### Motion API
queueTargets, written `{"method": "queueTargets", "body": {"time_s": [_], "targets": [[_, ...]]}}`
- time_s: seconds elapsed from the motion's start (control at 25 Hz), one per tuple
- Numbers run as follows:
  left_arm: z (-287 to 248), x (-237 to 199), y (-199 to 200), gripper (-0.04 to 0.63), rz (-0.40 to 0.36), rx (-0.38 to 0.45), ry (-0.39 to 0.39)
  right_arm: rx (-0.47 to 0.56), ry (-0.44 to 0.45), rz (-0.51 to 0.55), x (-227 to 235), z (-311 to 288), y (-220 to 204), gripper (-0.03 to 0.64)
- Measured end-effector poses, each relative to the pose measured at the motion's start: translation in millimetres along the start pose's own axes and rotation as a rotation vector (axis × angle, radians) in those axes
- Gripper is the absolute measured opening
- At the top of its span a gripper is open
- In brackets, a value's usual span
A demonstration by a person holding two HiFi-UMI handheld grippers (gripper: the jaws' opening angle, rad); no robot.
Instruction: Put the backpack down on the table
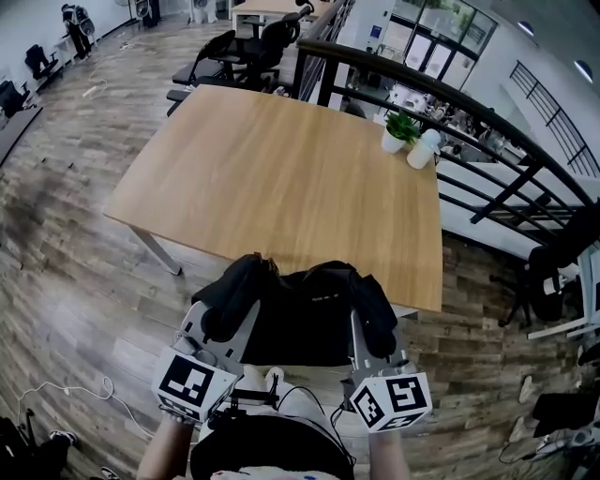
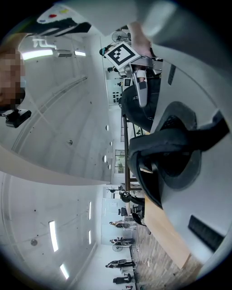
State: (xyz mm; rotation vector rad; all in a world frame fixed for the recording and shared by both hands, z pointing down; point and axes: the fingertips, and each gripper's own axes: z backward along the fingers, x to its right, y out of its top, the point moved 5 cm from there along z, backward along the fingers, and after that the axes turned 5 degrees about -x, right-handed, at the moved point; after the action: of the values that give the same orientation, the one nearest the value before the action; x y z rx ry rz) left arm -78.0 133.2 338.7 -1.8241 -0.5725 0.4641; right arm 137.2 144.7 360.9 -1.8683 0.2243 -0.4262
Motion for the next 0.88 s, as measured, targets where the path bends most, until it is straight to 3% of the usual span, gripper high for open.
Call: {"method": "queueTargets", "body": {"time_s": [0.32,0.52,0.88], "targets": [[-19,-11,13,0.046,-0.012,0.005,-0.003,0.018,-0.005,-0.005,11,-14,13,0.058],[-36,-29,20,0.046,-0.066,-0.012,-0.012,0.030,-0.013,-0.020,19,-34,21,0.058],[-87,-71,43,0.046,-0.040,0.015,-0.056,0.036,-0.053,-0.023,38,-88,46,0.058]]}}
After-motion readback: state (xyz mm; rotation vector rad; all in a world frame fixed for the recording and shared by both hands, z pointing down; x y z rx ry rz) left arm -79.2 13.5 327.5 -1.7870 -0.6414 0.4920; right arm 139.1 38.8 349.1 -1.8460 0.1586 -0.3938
